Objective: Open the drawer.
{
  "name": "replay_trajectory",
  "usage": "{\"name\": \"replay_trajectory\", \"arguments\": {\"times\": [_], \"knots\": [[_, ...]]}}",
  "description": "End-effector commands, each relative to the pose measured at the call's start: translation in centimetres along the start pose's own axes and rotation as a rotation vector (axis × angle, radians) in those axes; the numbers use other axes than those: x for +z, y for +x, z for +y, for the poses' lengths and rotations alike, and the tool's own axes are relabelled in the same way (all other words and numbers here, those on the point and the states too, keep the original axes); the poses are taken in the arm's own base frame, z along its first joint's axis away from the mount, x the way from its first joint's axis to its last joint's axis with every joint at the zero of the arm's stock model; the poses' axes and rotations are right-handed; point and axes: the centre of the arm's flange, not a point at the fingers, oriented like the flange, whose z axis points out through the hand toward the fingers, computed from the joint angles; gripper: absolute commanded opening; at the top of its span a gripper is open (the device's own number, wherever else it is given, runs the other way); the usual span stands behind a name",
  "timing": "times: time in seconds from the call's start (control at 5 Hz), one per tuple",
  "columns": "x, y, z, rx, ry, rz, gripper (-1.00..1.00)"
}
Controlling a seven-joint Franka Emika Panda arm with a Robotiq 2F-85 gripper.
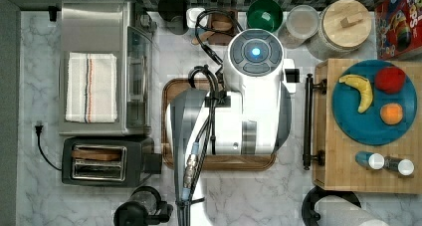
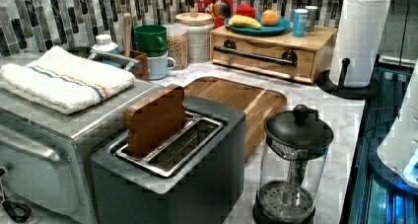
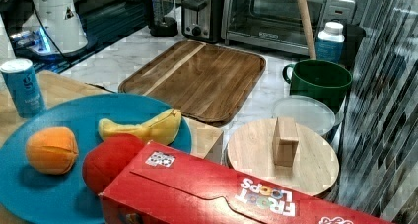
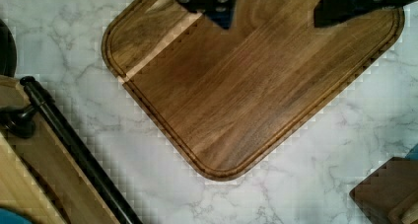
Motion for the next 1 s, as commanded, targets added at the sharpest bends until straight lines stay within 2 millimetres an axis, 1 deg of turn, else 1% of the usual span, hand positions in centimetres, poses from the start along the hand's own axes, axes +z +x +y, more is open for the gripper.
{"name": "replay_trajectory", "arguments": {"times": [0.2,0.4,0.6,0.8,1.0], "knots": [[0.1,0.0,0.0,-0.002,-0.001,0.0,1.0],[0.1,0.0,0.0,-0.002,-0.001,0.0,1.0],[-1.7,1.8,0.7,-0.046,0.006,-0.033,1.0],[-2.3,3.1,1.8,-0.16,0.002,-0.04,1.0],[2.9,2.4,2.4,-0.266,-0.002,-0.022,1.0]]}}
